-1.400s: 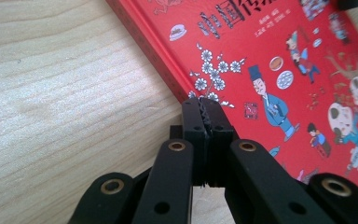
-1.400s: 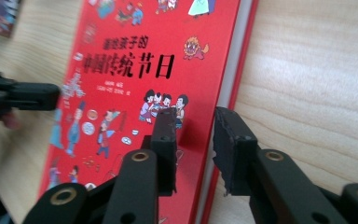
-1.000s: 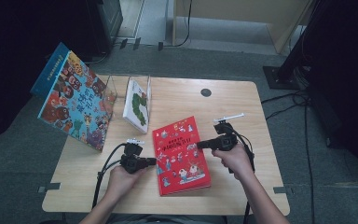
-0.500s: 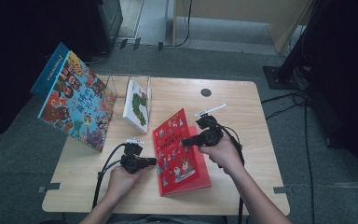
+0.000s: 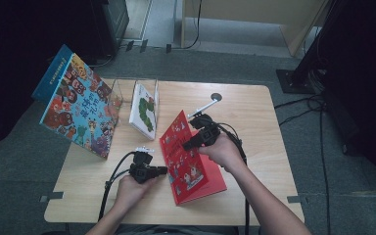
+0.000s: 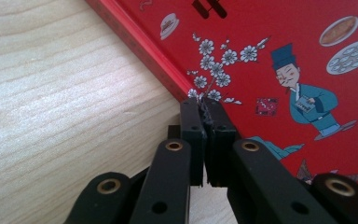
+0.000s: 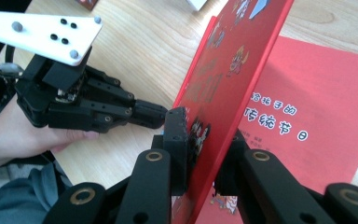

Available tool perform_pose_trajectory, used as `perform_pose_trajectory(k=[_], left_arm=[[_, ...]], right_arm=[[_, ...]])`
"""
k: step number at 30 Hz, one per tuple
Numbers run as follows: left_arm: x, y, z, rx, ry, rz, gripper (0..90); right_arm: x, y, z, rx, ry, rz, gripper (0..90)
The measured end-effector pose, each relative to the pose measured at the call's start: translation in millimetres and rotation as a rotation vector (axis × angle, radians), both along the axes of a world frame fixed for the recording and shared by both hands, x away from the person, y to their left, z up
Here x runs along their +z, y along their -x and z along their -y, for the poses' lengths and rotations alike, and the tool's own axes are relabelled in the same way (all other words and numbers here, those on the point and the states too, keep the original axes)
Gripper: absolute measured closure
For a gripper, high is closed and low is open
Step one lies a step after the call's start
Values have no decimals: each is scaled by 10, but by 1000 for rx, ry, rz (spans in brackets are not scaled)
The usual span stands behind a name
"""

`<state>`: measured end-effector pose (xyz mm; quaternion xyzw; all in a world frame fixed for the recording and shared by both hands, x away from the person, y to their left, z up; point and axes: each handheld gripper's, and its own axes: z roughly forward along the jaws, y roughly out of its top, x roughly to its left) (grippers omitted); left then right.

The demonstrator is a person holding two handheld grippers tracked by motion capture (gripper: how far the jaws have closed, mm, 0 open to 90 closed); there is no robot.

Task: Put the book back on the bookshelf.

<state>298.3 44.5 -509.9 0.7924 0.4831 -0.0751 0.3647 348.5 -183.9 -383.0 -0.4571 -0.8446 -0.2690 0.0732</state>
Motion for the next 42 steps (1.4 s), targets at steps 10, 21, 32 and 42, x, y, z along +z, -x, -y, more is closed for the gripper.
perform_pose_trajectory(k=[10, 21, 32, 42], left_arm=[[59, -39, -96, 3, 30, 20, 618], [144, -43, -129, -6, 36, 66, 475], [282, -59, -70, -53, 102, 72, 402], [368, -153, -8, -47, 133, 92, 369]], right_arm=[[165, 50, -95, 49, 95, -21, 860], [255, -10, -1, 59, 74, -38, 884], [655, -67, 198, 53, 0, -10, 883], [742, -122, 229, 52, -19, -9, 883]])
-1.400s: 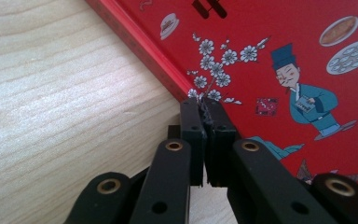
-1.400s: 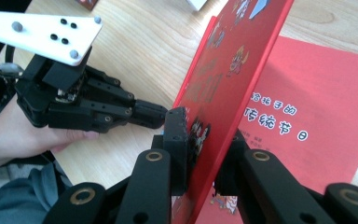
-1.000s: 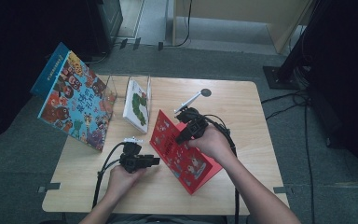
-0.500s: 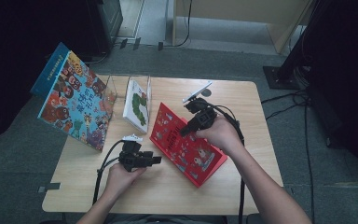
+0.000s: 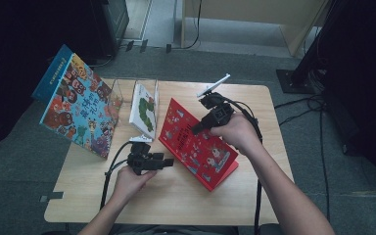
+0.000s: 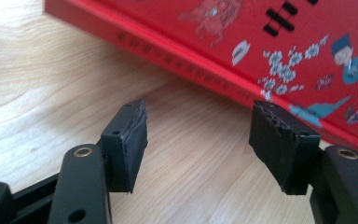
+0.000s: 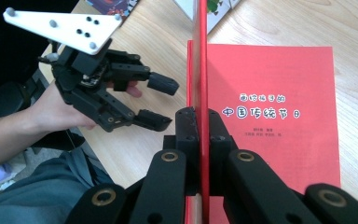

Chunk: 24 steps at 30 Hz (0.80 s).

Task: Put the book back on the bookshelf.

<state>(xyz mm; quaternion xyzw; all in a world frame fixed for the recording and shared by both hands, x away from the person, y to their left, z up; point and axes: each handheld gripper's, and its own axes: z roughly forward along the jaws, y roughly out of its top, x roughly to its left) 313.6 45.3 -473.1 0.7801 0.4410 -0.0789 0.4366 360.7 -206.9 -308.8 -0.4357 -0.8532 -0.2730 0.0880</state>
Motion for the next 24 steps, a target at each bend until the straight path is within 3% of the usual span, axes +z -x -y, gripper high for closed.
perform_pose_trajectory(k=[5, 6, 8, 11, 18, 22, 24], left_arm=[[1, -84, 44, -5, 74, -29, 323], [-2, -102, 47, -13, 91, -42, 277], [1, -116, 49, -8, 103, -49, 258], [31, -131, 40, -9, 103, -46, 237], [139, -187, 1, 20, 167, -22, 162], [163, -234, -18, -2, 226, 5, 133], [201, -263, -23, -25, 230, 12, 98]], right_arm=[[-11, 0, -31, 18, -28, -12, 884], [-14, 3, -37, 22, -37, -15, 883], [-15, 10, -44, 23, -49, -9, 881], [-27, 13, -25, 27, -73, -11, 874], [-53, 63, 80, 48, -199, 0, 837], [-47, 110, 138, 68, -246, 36, 832], [-51, 150, 152, 83, -257, 54, 832]])
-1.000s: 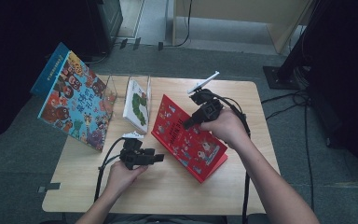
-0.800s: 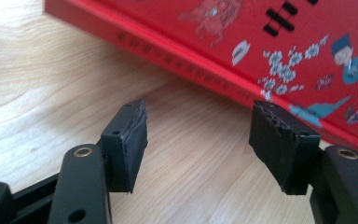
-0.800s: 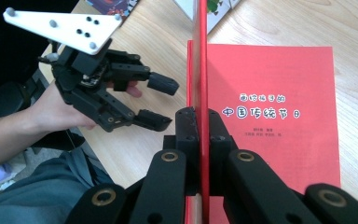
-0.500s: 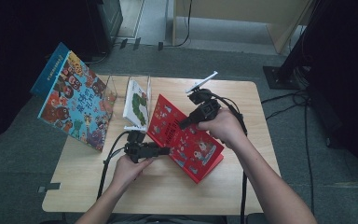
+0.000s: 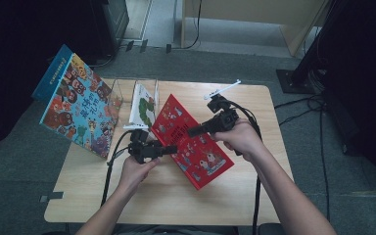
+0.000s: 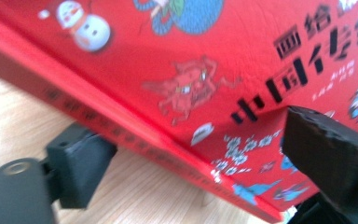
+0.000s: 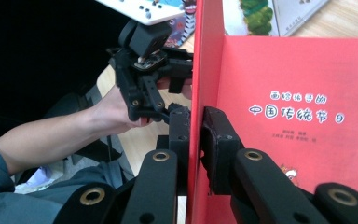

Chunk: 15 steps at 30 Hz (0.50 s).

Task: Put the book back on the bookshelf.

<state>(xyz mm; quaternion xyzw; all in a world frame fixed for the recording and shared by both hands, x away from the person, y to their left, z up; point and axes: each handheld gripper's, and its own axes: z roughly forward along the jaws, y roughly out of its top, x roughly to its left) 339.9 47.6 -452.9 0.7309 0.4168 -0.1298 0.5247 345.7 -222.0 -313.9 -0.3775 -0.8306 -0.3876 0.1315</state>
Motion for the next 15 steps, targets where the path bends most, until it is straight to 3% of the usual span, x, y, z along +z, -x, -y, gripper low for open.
perform_pose_trajectory(k=[3, 5, 7, 8, 9, 10, 11, 12, 15], left_arm=[[84, -35, -21, -21, 8, 18, 57], [151, -28, -50, -33, -3, 57, 80], [197, -9, -109, -66, 20, 92, 147], [202, -6, -145, -69, 72, 87, 207], [221, -5, -220, -49, 142, 87, 260], [260, -9, -280, -50, 185, 93, 334], [314, -12, -330, -71, 198, 114, 399], [375, -7, -362, -96, 174, 152, 451], [512, -14, -408, -170, 80, 181, 561]], right_arm=[[-15, 53, 17, 32, -22, 16, 828], [-30, 57, 63, 36, -59, 17, 830], [-66, 51, 112, 43, -81, 8, 864], [-109, 52, 127, 51, -53, 11, 887], [-140, 51, 141, 67, -61, 10, 887], [-173, 56, 167, 74, -92, 21, 886], [-192, 63, 179, 88, -109, 42, 884], [-194, 76, 183, 103, -110, 64, 872], [-195, 82, 155, 110, -38, 128, 796]])
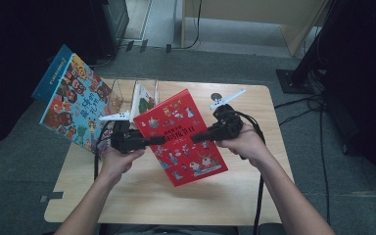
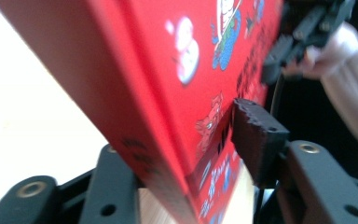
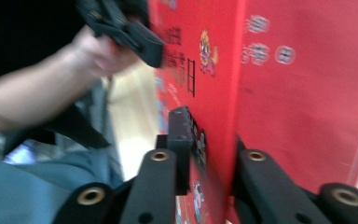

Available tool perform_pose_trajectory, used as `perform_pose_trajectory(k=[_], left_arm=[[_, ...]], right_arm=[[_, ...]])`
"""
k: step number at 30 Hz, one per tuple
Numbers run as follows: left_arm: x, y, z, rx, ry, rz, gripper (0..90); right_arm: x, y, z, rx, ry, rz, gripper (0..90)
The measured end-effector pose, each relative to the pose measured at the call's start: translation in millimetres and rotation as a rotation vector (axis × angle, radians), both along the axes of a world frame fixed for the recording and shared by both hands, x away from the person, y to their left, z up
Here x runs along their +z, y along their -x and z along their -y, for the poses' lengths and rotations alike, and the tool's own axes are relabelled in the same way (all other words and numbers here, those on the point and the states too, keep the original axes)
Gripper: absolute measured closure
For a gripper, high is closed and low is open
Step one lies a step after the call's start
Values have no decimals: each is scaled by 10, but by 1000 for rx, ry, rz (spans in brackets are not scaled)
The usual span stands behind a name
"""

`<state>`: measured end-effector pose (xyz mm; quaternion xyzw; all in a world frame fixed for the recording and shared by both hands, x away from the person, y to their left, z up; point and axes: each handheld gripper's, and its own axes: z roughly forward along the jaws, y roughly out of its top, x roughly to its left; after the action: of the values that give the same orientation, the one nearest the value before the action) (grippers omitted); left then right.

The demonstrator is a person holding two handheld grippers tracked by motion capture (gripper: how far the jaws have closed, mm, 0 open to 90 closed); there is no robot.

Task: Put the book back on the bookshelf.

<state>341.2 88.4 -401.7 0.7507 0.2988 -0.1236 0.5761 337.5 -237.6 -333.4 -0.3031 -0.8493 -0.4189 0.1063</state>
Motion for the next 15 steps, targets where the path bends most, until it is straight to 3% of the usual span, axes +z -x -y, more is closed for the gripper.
perform_pose_trajectory(k=[1, 5, 6, 11, 15], left_arm=[[51, 16, -17, -12, -31, 30, 583], [135, 68, -25, -59, -85, 88, 699], [157, 102, -10, -71, -108, 124, 728], [285, 179, 31, -77, -222, 203, 753], [376, 228, 30, -83, -315, 260, 758]], right_arm=[[-2, -7, -11, -6, 17, 17, 771], [-27, -44, -43, -32, 52, 79, 664], [-40, -54, -52, -33, 58, 87, 640], [-84, -84, -75, -3, 82, 96, 600], [-109, -89, -54, -13, 71, 97, 583]])
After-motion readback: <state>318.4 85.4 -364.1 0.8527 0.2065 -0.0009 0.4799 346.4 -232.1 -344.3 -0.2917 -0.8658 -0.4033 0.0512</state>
